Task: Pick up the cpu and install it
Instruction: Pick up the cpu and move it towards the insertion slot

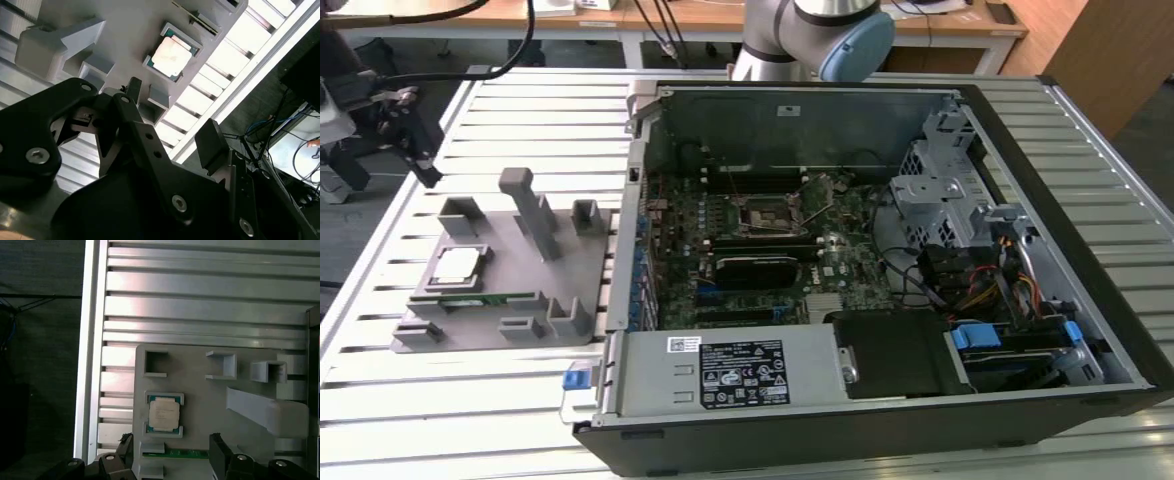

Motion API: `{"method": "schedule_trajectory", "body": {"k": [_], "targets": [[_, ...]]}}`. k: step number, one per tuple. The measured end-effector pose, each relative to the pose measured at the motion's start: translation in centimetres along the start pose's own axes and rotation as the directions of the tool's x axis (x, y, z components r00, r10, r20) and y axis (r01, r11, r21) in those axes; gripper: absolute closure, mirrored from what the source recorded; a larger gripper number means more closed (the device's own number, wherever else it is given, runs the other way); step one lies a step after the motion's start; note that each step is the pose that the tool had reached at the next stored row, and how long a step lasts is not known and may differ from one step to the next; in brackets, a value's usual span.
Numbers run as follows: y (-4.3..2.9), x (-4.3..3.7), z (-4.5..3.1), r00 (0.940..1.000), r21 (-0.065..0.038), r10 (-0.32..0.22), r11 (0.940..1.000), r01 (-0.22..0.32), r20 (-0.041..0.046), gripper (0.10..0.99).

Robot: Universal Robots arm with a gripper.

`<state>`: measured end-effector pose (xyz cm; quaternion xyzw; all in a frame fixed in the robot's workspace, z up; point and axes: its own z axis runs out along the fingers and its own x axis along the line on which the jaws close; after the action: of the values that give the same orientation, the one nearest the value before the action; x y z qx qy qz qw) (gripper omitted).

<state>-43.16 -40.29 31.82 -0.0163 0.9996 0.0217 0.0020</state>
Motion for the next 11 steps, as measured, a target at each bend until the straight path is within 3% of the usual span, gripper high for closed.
{"method": "schedule_trajectory", "body": {"k": [11], "targets": [[-0.59, 0.03, 1.98, 0.9981, 0.0, -0.062, 0.9981, 0.062, -0.0032, 0.38]]}}
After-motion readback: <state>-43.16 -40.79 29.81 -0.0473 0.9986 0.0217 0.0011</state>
